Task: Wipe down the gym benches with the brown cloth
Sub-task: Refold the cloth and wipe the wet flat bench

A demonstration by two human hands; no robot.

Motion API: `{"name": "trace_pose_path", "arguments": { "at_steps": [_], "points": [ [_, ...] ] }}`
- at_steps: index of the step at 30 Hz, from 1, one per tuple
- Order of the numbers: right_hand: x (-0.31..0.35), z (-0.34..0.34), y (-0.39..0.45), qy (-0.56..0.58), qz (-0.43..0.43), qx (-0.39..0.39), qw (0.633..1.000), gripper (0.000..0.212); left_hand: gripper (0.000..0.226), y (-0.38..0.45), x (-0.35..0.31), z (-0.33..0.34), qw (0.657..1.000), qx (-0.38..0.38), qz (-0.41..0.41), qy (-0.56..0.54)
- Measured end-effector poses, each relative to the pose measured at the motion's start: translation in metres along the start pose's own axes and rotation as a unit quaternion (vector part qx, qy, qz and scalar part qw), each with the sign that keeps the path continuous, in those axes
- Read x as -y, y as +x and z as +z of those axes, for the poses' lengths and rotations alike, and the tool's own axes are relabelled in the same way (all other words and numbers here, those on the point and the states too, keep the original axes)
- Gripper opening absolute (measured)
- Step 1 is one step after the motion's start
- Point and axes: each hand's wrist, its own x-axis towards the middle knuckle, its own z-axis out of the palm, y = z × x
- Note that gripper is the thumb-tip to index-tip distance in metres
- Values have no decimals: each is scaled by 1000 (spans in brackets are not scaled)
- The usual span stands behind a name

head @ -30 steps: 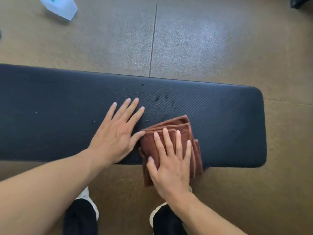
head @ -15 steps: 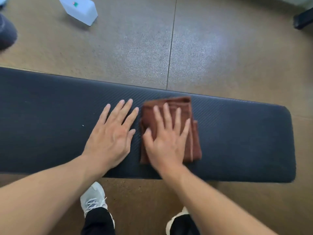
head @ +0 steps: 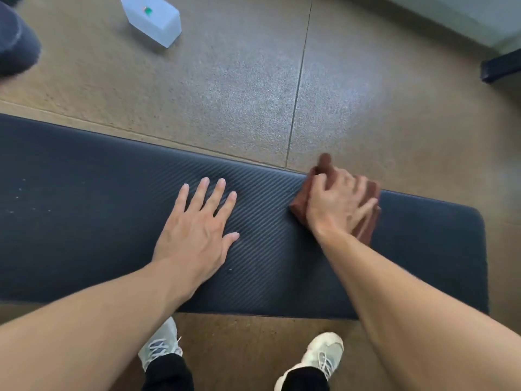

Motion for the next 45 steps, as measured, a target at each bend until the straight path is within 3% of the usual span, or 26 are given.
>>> {"name": "trace_pose_path", "arguments": {
  "at_steps": [4, 9, 12, 15, 21, 25, 28, 31, 33, 36, 38, 41, 45],
  "points": [
    [74, 25, -57, -34, -253, 47, 966, 45, 76, -2, 5, 0, 999, -19, -2, -27],
    [49, 1, -7, -82, -378, 96, 917, 39, 75, -8, 4, 1, 999, -46, 3, -22],
    [-10, -18, 31, -65, -350, 72, 932, 41, 71, -6, -12, -2, 993, -81, 83, -4],
    [-88, -43, 74, -52, -308, 30, 949, 47, 75, 19, -61, -12, 979, -61, 192, 8],
    [-269, -103, 168, -37, -143, -13, 989, 57, 115, 101, -216, -52, 989, 10, 133, -63],
    [-347, -126, 157, 117, -49, 49, 991, 64, 126, 125, -270, -44, 986, 119, 92, -69],
    [-358, -106, 94, 58, -45, 7, 997, 63, 128, 126, -279, -41, 985, 152, 55, -54],
    [-359, -81, 9, -4, -175, 14, 985, 71, 130, 128, -283, -50, 981, 183, 40, -46],
    [-367, -65, -36, -59, -295, 47, 953, 83, 131, 128, -285, -55, 979, 197, 31, -46],
    [-380, -61, -26, -104, -394, 51, 912, 84, 132, 129, -285, -55, 981, 187, 32, -49],
    [-377, -69, 12, -90, -361, 29, 928, 78, 131, 129, -284, -53, 983, 176, 39, -46],
    [-357, -79, 58, -52, -217, -2, 975, 73, 129, 127, -282, -45, 986, 146, 61, -49],
    [-342, -80, 66, -27, -107, -9, 994, 77, 127, 124, -279, -37, 990, 88, 90, -62]
  ]
}}
